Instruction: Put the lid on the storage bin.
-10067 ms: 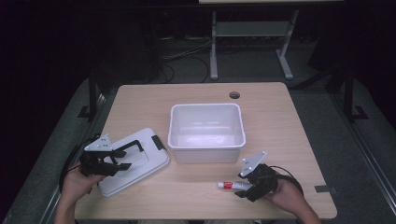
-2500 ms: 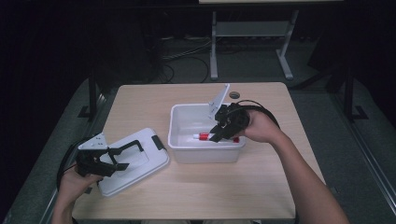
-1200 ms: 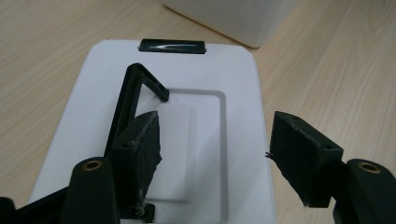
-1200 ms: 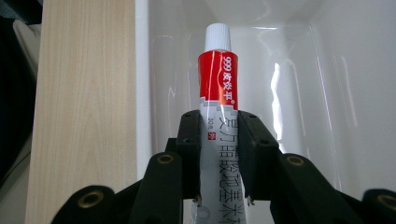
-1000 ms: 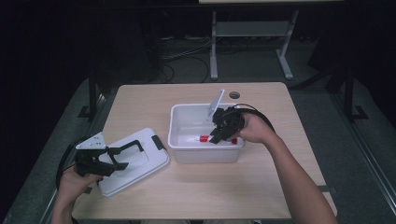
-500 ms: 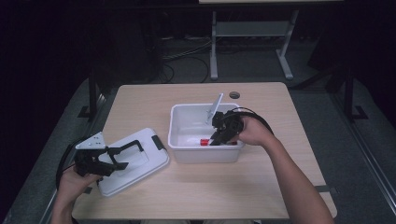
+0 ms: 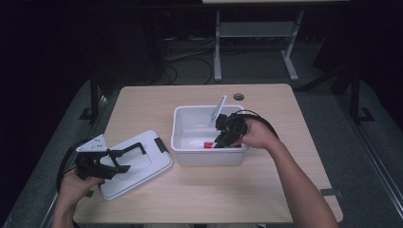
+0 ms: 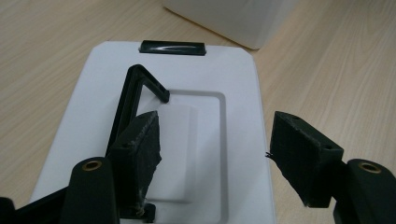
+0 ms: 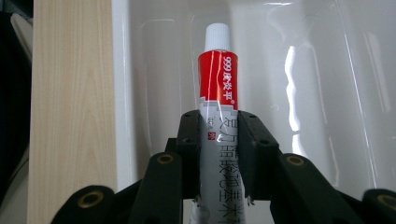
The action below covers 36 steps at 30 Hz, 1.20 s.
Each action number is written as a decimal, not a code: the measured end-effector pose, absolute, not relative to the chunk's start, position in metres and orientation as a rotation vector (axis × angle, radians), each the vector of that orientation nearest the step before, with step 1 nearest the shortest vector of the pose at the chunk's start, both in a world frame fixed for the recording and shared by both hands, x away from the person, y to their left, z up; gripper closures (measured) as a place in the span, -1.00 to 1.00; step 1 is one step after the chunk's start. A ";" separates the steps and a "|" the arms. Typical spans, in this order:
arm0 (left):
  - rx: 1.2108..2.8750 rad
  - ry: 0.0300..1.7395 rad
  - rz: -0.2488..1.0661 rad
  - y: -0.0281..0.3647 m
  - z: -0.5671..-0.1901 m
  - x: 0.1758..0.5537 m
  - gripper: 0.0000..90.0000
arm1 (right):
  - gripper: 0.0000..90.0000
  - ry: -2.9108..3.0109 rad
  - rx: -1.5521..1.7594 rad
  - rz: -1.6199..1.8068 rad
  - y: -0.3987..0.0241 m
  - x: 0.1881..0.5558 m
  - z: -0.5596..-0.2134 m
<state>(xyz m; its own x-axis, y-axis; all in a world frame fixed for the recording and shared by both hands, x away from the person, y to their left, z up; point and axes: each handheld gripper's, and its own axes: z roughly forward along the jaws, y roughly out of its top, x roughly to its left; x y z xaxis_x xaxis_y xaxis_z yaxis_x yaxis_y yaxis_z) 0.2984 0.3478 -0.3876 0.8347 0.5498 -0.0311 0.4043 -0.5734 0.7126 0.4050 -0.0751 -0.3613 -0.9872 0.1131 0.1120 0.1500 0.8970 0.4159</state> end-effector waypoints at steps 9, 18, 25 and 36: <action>2.252 0.699 0.252 0.348 -0.387 0.298 -0.28 | 0.57 -2.976 -0.229 -0.655 -0.074 0.406 -0.364; 2.251 0.691 0.244 0.349 -0.387 0.298 -0.28 | 0.43 -2.983 -0.288 -0.706 -0.080 0.407 -0.360; 2.251 0.693 0.243 0.347 -0.388 0.298 -0.28 | 0.34 -2.997 -0.309 -0.720 -0.086 0.404 -0.350; 2.249 0.705 0.245 0.350 -0.387 0.298 -0.29 | 0.17 -3.014 -0.348 -0.785 -0.107 0.390 -0.323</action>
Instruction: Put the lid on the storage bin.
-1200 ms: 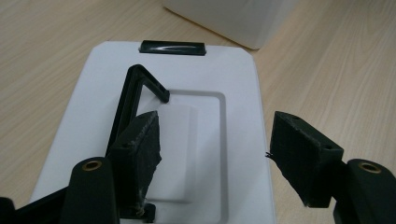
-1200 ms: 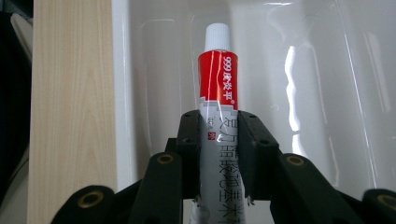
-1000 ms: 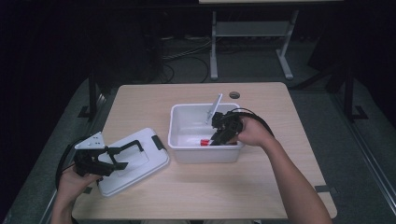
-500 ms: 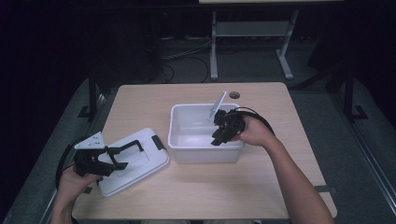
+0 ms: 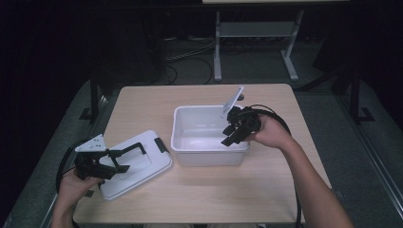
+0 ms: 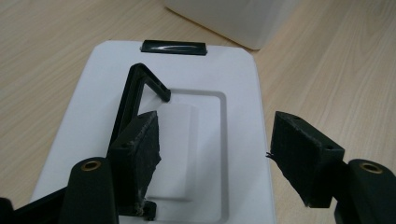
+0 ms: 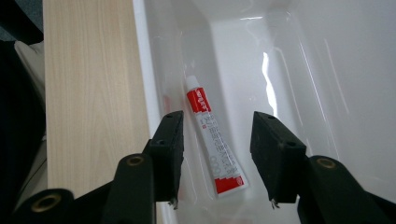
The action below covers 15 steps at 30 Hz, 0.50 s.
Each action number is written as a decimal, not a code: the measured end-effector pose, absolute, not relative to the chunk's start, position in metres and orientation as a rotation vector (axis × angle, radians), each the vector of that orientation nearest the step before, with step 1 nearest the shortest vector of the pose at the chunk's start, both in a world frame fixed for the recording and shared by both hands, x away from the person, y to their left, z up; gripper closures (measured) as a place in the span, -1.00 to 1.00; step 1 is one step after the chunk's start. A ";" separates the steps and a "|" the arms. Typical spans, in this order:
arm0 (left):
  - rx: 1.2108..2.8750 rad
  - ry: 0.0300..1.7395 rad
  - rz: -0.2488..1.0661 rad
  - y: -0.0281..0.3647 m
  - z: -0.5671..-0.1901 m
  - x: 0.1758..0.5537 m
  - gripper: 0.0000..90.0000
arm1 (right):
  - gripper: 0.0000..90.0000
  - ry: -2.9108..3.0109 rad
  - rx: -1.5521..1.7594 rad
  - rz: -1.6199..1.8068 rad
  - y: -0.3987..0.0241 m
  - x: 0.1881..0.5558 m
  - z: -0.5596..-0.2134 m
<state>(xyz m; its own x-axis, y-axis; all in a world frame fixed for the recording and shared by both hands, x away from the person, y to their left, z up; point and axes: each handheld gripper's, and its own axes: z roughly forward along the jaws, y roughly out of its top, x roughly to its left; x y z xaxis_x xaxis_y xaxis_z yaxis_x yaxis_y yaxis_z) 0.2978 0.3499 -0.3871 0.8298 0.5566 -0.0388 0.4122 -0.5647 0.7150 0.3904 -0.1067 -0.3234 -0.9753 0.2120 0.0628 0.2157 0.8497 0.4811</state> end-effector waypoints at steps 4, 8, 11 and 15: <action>2.246 0.705 0.249 0.350 -0.387 0.297 -0.30 | 0.14 -3.028 -0.365 -0.802 -0.115 0.384 -0.318; 2.245 0.706 0.255 0.351 -0.387 0.297 -0.30 | 0.10 -3.044 -0.371 -0.810 -0.122 0.377 -0.311; 2.245 0.706 0.255 0.351 -0.387 0.297 -0.30 | 0.07 -3.056 -0.379 -0.821 -0.128 0.372 -0.307; 2.242 0.707 0.254 0.351 -0.387 0.297 -0.30 | -0.03 -3.065 -0.409 -0.856 -0.138 0.364 -0.305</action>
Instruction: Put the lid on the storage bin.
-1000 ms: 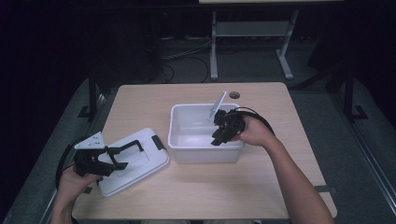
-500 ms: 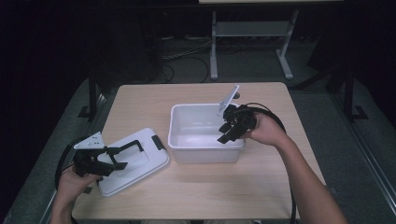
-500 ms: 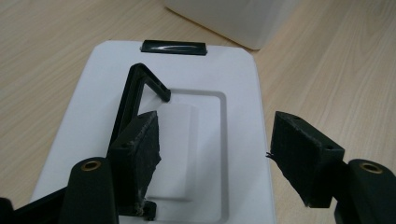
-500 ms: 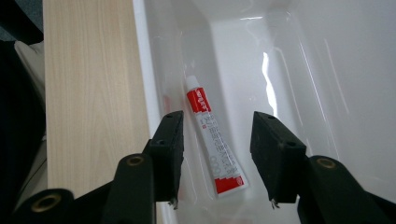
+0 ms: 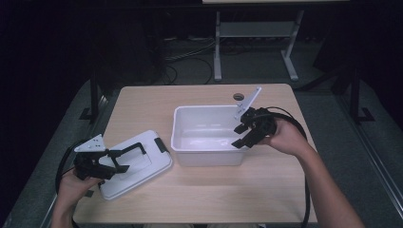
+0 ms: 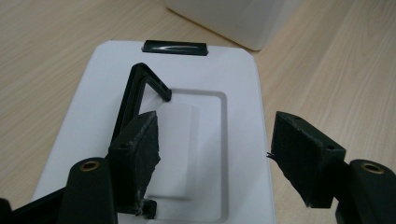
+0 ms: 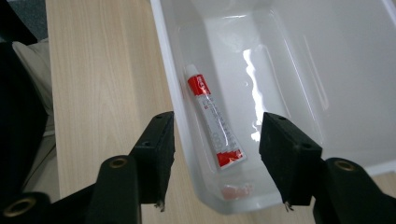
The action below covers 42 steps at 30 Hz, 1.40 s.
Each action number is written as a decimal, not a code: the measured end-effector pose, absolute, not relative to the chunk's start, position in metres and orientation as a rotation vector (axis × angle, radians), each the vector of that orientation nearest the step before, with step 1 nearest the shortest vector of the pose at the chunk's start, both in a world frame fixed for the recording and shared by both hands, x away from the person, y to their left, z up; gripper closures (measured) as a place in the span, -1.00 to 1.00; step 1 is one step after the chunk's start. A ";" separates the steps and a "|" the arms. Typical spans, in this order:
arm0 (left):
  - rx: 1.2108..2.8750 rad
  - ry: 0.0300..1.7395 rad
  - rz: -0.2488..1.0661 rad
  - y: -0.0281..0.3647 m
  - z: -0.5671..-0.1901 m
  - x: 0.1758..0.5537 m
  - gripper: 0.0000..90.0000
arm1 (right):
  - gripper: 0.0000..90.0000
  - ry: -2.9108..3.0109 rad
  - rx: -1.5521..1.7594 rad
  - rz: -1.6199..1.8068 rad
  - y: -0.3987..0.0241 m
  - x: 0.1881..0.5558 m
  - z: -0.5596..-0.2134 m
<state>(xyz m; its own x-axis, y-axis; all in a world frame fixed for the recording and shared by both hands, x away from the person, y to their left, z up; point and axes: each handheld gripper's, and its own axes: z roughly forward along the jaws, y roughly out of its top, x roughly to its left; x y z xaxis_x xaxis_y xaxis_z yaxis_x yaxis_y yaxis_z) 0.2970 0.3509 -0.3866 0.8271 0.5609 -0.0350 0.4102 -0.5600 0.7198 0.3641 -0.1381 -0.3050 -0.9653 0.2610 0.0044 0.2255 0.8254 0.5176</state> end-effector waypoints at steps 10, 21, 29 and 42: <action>2.246 0.715 0.256 0.352 -0.387 0.297 -0.30 | -0.13 2.901 0.461 0.840 -0.168 0.347 -0.309; 2.249 0.713 0.256 0.350 -0.386 0.296 -0.31 | -0.17 2.872 0.531 0.858 -0.195 0.332 -0.323; 2.248 0.718 0.248 0.351 -0.387 0.297 -0.31 | -0.20 2.852 0.571 0.870 -0.207 0.318 -0.339; 2.271 0.715 0.242 0.345 -0.388 0.299 -0.31 | -0.27 2.844 0.642 0.901 -0.221 0.299 -0.377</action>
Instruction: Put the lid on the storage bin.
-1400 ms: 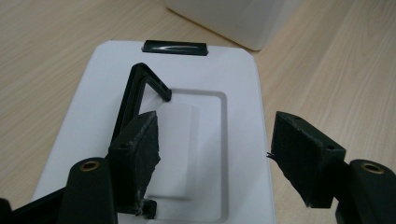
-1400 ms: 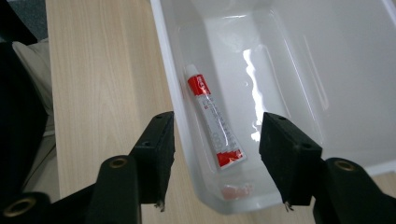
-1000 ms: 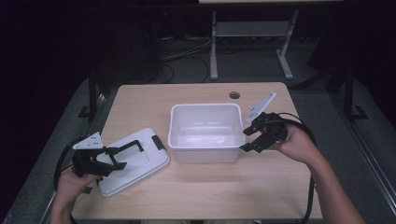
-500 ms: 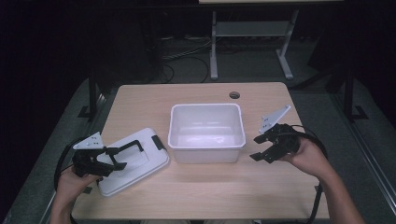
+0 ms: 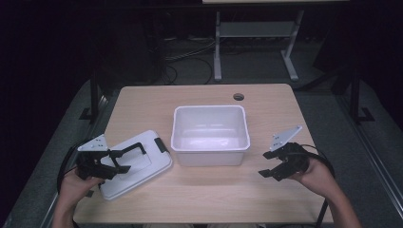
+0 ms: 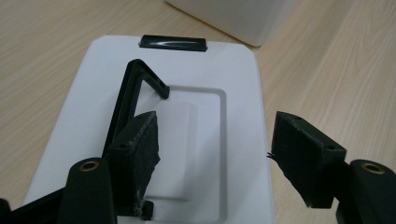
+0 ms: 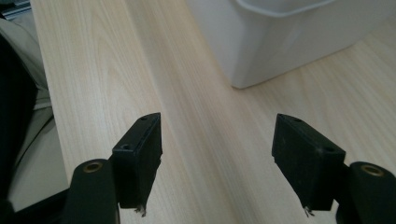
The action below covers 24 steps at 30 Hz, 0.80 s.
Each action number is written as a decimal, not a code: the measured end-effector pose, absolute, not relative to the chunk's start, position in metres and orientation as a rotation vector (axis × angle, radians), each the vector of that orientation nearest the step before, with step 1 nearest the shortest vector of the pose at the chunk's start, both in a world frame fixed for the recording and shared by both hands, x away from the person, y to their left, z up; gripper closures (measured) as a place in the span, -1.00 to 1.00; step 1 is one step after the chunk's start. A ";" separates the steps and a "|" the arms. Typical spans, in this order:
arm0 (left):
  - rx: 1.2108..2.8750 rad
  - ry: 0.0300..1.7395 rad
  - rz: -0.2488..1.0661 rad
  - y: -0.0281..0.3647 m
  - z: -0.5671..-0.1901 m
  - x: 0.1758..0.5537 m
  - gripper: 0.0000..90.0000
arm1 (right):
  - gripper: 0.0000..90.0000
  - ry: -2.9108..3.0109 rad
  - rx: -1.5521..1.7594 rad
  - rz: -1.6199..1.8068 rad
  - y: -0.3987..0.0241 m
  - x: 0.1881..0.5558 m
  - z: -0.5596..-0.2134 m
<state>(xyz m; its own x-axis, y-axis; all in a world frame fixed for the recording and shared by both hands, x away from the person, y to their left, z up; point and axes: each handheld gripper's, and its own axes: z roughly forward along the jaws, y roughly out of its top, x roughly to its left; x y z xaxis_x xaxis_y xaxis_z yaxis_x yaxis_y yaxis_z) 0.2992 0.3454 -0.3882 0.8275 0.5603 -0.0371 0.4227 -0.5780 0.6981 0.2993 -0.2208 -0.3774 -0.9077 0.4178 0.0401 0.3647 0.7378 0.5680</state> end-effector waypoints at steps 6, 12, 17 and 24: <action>2.272 0.713 0.245 0.344 -0.385 0.299 -0.30 | -0.29 2.831 0.677 0.918 -0.224 0.292 -0.390; 2.282 0.712 0.238 0.344 -0.383 0.300 -0.30 | -0.31 2.832 0.707 0.947 -0.224 0.287 -0.406; 2.285 0.714 0.230 0.345 -0.382 0.300 -0.30 | -0.33 2.841 0.707 0.939 -0.222 0.281 -0.419; 2.297 0.715 0.221 0.346 -0.381 0.304 -0.30 | -0.35 2.836 0.712 0.949 -0.221 0.273 -0.430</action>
